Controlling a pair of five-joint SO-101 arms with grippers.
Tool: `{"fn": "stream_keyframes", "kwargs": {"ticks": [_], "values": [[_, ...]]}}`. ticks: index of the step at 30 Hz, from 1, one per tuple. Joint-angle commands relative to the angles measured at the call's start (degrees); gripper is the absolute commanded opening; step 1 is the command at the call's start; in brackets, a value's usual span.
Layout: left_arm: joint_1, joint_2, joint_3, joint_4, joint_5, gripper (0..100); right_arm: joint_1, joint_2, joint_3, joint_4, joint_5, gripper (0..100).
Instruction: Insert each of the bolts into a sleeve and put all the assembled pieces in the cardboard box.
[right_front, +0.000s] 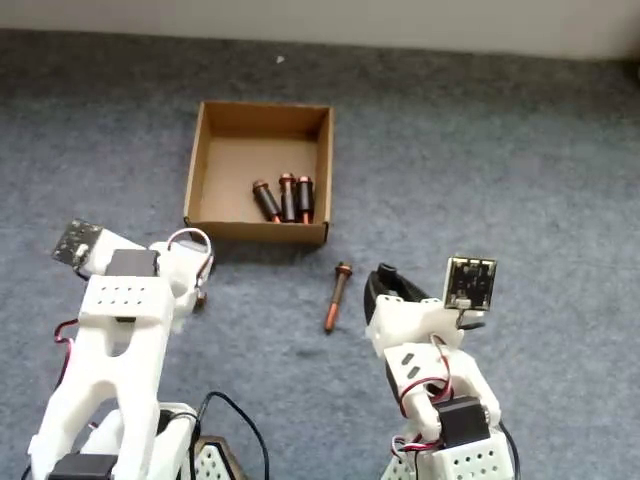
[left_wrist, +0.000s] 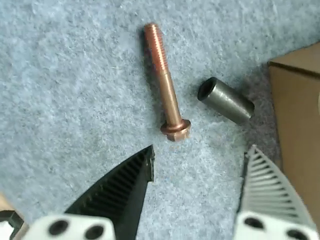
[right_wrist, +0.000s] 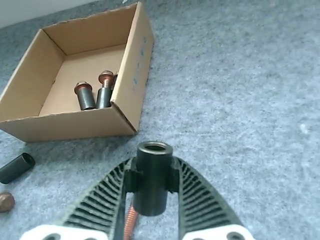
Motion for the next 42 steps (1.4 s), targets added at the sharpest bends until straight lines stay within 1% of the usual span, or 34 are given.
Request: {"fn": "stream_keyframes", "kwargs": {"ticks": [1, 11, 16, 20, 22, 24, 27, 29, 32, 35, 39, 40, 42], "values": [[2.33, -1.54, -0.40, -0.53, 0.88, 36, 0.75, -0.92, -0.31, -1.27, 0.53, 0.5], [2.07, -1.54, -0.75, -0.53, -0.35, 36, 0.75, -0.92, -0.31, -1.27, 0.53, 0.5], [2.07, -1.63, -0.75, -0.53, -10.64, 36, 0.75, -0.92, -0.40, -1.27, 0.53, 0.5], [1.98, -1.63, -0.84, -0.44, -15.82, 36, 0.75, -0.92, -0.40, -1.27, 0.53, 0.5], [1.98, -1.63, -0.84, -0.35, -19.87, 36, 0.75, -0.92, -0.40, -1.27, 0.53, 0.5], [1.98, -1.63, -1.45, 1.58, -25.58, 36, 0.75, -0.92, -0.40, -1.27, 0.53, 0.5], [1.63, -1.63, -5.32, 8.00, -36.13, 36, 0.75, -0.92, -0.40, -1.27, 0.53, 0.5], [0.31, -1.63, -8.75, 12.40, -44.04, 36, 0.75, -0.92, -0.40, -1.27, 0.53, 0.5], [-2.68, -1.63, -12.97, 16.62, -56.09, 36, 0.75, -0.92, -0.40, -1.27, 0.53, 0.5], [-5.23, -1.63, -14.90, 18.29, -70.07, 36, 0.75, -0.92, -0.40, -1.27, 0.53, 0.5], [-8.13, -1.54, -14.81, 17.85, -92.57, 36, 0.75, -0.92, -0.40, -1.27, 0.53, 0.5], [-8.48, -1.54, -14.81, 17.85, -97.23, 36, 0.75, -0.92, -0.40, -1.27, 0.53, 0.5], [-8.57, -1.54, -14.81, 17.85, -103.56, 36, 0.75, -0.92, -0.40, -1.27, 0.53, 0.5]]}}
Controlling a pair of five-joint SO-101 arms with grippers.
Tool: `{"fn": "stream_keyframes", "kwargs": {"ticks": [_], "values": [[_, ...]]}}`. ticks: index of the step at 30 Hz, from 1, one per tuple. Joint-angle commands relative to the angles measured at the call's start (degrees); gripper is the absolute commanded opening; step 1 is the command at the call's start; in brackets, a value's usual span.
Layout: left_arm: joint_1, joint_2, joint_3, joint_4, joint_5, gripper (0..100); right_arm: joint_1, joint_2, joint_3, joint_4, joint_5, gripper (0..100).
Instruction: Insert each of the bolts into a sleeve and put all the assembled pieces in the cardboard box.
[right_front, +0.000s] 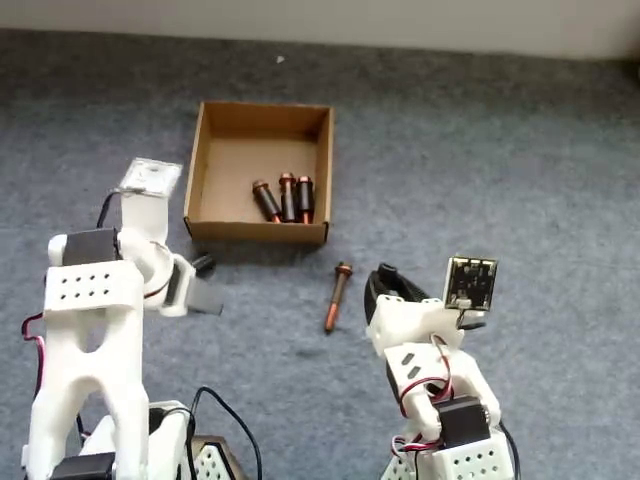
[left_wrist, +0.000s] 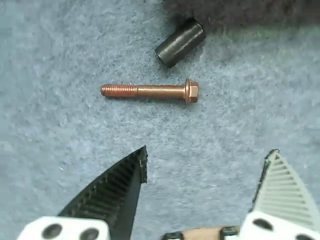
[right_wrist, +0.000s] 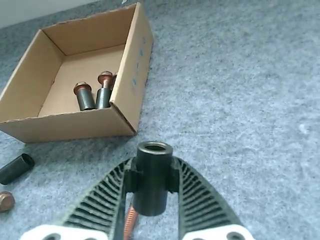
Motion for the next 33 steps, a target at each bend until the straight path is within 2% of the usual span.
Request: {"fn": "stream_keyframes", "kwargs": {"ticks": [1, 5, 12, 15, 18, 23, 25, 28, 33], "values": [[-1.10, -1.36, -2.33, 0.35, -20.31, 36, 0.66, -0.92, -0.40, -1.27, 0.53, 0.5], [-1.10, -1.10, -2.42, -2.55, -28.04, 36, 0.66, -0.92, -0.40, -1.27, 0.53, 0.5], [-1.10, -0.92, -2.24, -7.21, -48.62, 36, 0.66, -0.92, -0.40, -1.27, 0.53, 0.5], [-1.01, -0.84, -1.19, -7.47, -53.71, 36, 0.66, -0.92, -0.40, -1.27, 0.53, 0.5], [-0.75, -0.84, 1.01, -10.02, -55.12, 32, 0.66, -0.92, -0.48, -1.27, 0.53, 0.5], [-0.84, -0.84, 6.29, -18.20, -55.12, 11, 0.66, -0.92, -0.48, -1.36, 2.99, 0.5], [-0.75, -0.84, 7.60, -20.75, -55.12, 6, 0.66, -0.92, -0.48, -1.36, 3.08, 0.5], [-0.75, -0.84, 8.66, -23.12, -55.74, 5, 0.66, -0.92, -0.48, -1.36, 3.25, 0.5], [0.48, 4.53, 7.60, -22.07, -59.96, 5, 0.66, -0.92, -0.48, -1.36, 3.25, 0.5]]}}
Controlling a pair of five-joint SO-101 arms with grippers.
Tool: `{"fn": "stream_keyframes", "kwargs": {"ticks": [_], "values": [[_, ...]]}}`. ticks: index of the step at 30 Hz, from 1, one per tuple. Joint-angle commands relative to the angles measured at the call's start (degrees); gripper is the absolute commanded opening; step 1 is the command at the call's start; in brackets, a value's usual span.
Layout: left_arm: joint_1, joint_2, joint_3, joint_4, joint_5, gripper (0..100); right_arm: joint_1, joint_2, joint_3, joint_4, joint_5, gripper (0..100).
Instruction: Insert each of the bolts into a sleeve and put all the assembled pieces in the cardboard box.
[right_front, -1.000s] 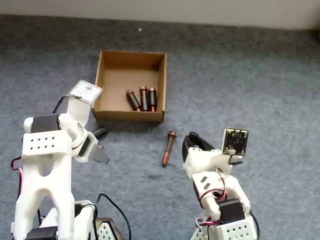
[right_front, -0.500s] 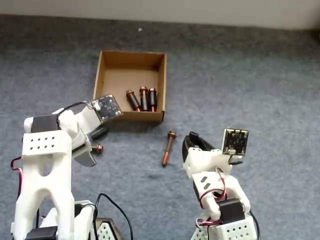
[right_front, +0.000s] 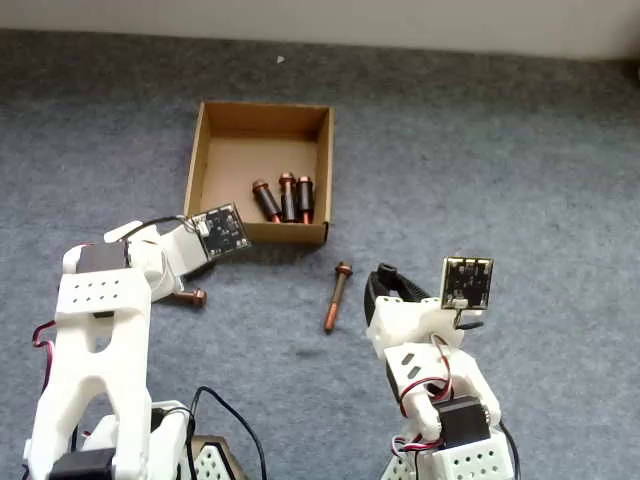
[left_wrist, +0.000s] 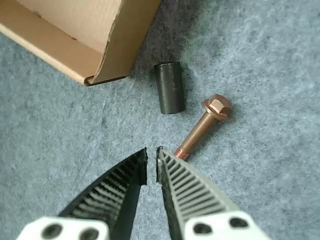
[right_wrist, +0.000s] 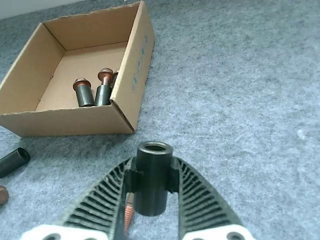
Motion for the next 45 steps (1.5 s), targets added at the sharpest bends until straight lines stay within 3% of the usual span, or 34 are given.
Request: {"fn": "stream_keyframes", "kwargs": {"ticks": [1, 6, 13, 21, 29, 36, 45], "values": [[0.84, 5.49, -2.33, -0.26, -2.20, 6, 0.66, -0.92, -0.48, -1.36, 0.53, 0.5], [0.57, 16.04, -10.33, 3.25, -2.11, 16, 0.57, -0.92, -0.48, -1.36, 0.53, 0.5], [1.63, 23.16, -17.27, 10.90, -6.59, 17, 0.57, -0.92, -0.48, -1.45, 0.62, 0.5], [3.38, 29.49, -17.63, 10.73, -6.68, 17, 0.57, -0.92, -0.48, -1.45, 0.62, 0.5], [3.82, 33.54, -17.63, 3.08, -6.42, 17, 0.57, -0.92, -0.48, -1.45, 0.62, 0.5], [3.47, 36.79, -17.63, 1.41, -6.51, 17, 0.57, -0.92, -0.48, -1.45, 0.62, 0.5], [4.44, 36.62, -17.10, 3.78, -6.42, 0, 0.57, -0.92, -0.48, -1.45, 0.62, 0.5]]}}
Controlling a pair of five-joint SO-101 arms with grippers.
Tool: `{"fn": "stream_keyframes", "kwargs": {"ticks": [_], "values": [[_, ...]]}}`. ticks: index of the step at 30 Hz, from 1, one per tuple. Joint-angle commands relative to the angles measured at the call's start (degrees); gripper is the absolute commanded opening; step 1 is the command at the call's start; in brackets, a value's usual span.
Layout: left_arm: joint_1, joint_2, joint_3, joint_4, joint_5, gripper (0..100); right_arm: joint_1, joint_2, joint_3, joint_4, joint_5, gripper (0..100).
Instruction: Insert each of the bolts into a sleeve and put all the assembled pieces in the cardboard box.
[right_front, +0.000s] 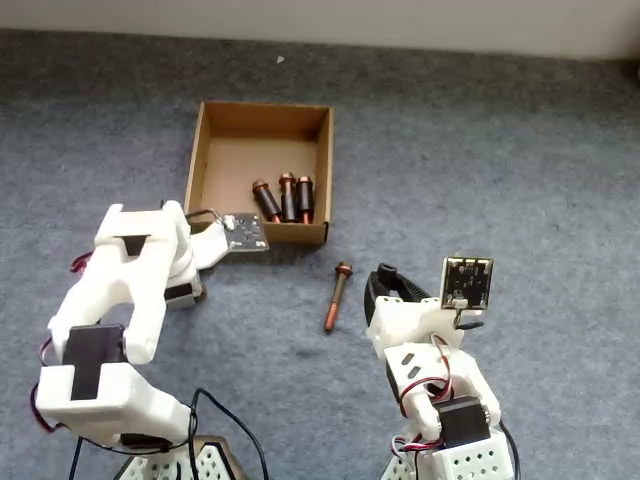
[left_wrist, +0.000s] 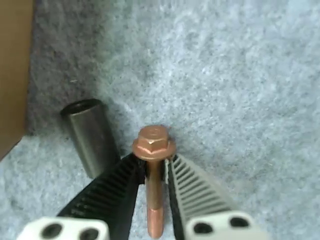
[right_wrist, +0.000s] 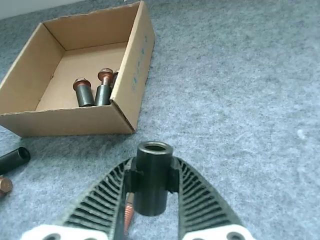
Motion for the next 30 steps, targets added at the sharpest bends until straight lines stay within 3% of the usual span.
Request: {"fn": "stream_keyframes", "kwargs": {"ticks": [1, 7, 13, 21, 30], "values": [[0.92, -0.22, -0.92, 2.37, -1.41, 1, 0.57, -0.92, -0.48, -1.45, 0.62, 0.5], [1.01, -3.91, -0.48, 7.21, -1.32, 1, 0.57, -0.92, -0.48, -1.45, 0.62, 0.5], [1.10, -20.97, 5.85, 12.57, -0.53, 1, 0.57, -0.92, -0.48, -1.45, 0.62, 0.5], [1.98, -44.79, 12.88, 12.31, 14.51, 1, 0.57, -0.92, -0.48, -1.45, 0.62, 0.5], [3.65, -65.80, 13.93, 12.31, 37.27, 1, 0.66, -0.92, -0.40, -1.45, 0.62, 0.5]]}}
